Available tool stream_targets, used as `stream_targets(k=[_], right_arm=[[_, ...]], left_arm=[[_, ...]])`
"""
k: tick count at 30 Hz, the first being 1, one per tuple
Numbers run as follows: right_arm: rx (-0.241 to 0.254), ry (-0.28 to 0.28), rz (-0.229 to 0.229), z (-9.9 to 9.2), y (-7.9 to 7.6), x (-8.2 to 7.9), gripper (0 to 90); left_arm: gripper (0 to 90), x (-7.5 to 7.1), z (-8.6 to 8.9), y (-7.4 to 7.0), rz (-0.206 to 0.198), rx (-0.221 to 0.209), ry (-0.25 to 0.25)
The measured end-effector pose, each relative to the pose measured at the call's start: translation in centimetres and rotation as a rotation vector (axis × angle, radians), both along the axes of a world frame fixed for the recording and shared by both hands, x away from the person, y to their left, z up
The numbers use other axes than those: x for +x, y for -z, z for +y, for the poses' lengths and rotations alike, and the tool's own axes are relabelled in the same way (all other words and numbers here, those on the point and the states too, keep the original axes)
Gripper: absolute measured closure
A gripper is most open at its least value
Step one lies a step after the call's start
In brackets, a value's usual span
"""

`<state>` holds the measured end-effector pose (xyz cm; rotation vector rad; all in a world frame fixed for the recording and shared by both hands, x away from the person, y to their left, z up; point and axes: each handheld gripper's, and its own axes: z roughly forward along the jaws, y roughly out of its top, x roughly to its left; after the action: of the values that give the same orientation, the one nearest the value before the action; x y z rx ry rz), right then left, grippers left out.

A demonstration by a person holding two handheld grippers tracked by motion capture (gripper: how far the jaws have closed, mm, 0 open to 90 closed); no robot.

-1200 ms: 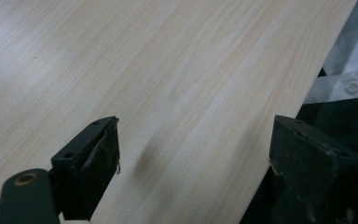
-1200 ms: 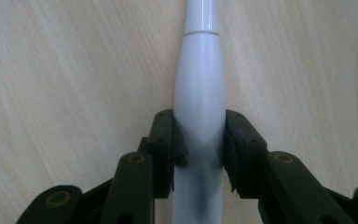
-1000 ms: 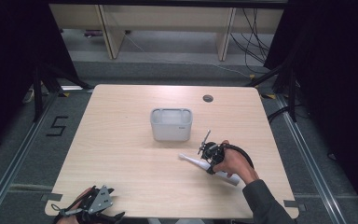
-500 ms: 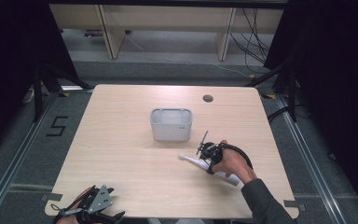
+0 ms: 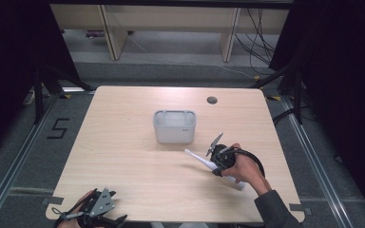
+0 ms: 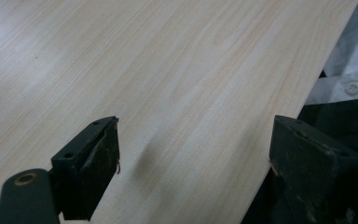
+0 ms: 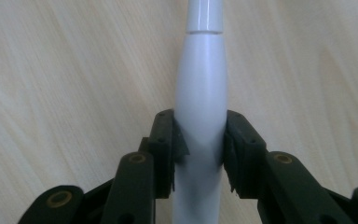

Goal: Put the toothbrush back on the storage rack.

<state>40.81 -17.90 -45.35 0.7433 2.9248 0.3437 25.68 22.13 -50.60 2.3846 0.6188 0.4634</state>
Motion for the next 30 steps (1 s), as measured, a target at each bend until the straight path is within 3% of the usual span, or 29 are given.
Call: stream_targets(k=[2,3,4,5,6,8,11,12,13,14,15,16,17,18,20,21,22,24,26,30], right_arm=[[0.072,0.038,-0.055,-0.8,-1.0,-0.5,66.9],[0.072,0.038,-0.055,-0.8,-1.0,-0.5,66.9],[0.104,0.022,-0.071,-1.1,-1.3,-0.5,66.9],[0.137,0.033,-0.083,-1.4,-1.5,-0.6,66.8],[0.187,0.044,-0.114,-2.0,-2.0,-0.6,66.8],[0.208,0.042,-0.117,-2.2,-2.1,-0.6,66.9],[0.302,0.084,-0.178,-3.1,-2.7,-0.6,66.8],[0.350,0.127,-0.180,-3.6,-3.0,-0.7,66.8],[0.350,0.127,-0.180,-3.6,-3.0,-0.7,66.8],[0.392,0.113,-0.227,-4.2,-3.3,-0.5,66.8],[0.392,0.113,-0.227,-4.2,-3.3,-0.5,66.8],[0.434,0.128,-0.262,-4.5,-3.3,-0.3,66.8],[0.433,0.153,-0.245,-4.7,-3.5,-0.4,66.8],[0.461,0.146,-0.261,-4.8,-3.5,-0.3,66.8],[0.475,0.173,-0.275,-4.8,-3.5,-0.3,66.8],[0.484,0.170,-0.269,-4.9,-3.7,-0.3,66.8],[0.503,0.152,-0.292,-5.0,-3.7,-0.1,66.8],[0.529,0.196,-0.303,-5.0,-3.9,-0.3,66.8],[0.564,0.173,-0.347,-5.1,-4.0,0.1,66.8],[0.590,0.199,-0.382,-4.9,-4.5,0.1,66.8]], left_arm=[[15.9,-0.1,0.0,0.0,0.002,-0.002,0.002],[15.9,-0.1,0.0,0.0,0.004,0.002,0.003],[15.9,0.0,0.0,0.0,0.003,0.013,0.006],[15.9,-0.1,-0.1,0.1,0.006,-0.008,-0.014],[15.9,0.0,0.0,0.0,0.000,0.002,0.002],[15.9,-0.1,0.0,0.0,0.005,0.001,0.003],[15.9,0.0,0.0,0.1,0.002,0.000,-0.007],[15.9,0.0,0.0,0.1,0.000,0.000,-0.006],[15.9,0.0,-0.1,0.1,0.002,-0.004,-0.002],[15.9,0.0,0.0,0.1,0.005,0.009,0.002],[15.9,0.0,0.0,0.1,0.005,0.009,0.002],[15.9,0.0,0.0,0.0,0.003,0.011,0.004],[15.9,0.0,0.0,0.0,0.003,0.011,0.004],[15.9,0.0,-0.1,0.1,0.002,0.001,-0.005],[15.9,0.0,0.0,0.0,0.002,0.011,0.002],[15.9,0.0,-0.1,0.1,0.003,-0.003,-0.008],[15.9,0.1,0.0,0.0,-0.001,0.014,0.005],[15.9,0.0,0.0,0.0,-0.005,-0.003,-0.009],[15.9,0.0,0.1,0.0,0.000,0.017,0.006],[15.9,0.0,0.0,0.0,-0.002,-0.012,-0.009]])
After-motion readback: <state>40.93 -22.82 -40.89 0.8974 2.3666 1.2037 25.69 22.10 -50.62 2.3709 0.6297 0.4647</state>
